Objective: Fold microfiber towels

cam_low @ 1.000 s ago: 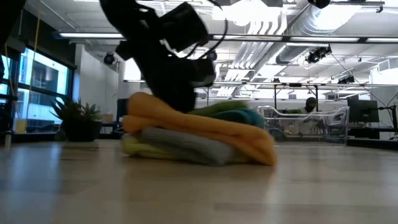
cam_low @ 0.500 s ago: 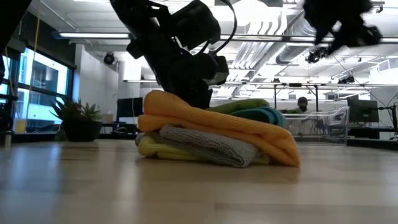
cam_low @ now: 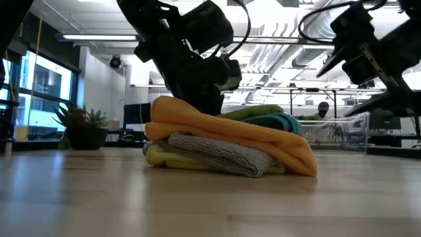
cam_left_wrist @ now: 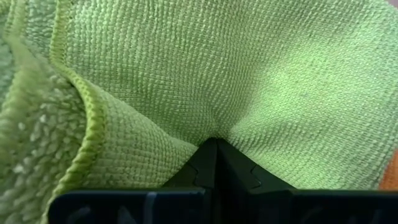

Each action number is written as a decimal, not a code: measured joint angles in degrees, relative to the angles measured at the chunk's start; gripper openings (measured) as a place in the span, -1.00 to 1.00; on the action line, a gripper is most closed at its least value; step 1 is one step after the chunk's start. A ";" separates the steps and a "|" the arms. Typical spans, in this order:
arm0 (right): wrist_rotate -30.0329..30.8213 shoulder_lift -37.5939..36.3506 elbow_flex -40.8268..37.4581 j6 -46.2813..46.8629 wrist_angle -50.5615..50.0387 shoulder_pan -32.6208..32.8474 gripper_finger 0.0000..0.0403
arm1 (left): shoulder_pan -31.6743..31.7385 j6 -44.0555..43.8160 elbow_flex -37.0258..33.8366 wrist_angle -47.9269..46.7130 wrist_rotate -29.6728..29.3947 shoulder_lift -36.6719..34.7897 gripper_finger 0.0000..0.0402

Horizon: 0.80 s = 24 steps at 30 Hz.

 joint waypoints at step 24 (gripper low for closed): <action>-4.38 0.02 -2.65 -7.62 -0.35 -0.95 0.78 | -0.04 -2.16 -0.04 1.17 -0.26 0.00 -1.00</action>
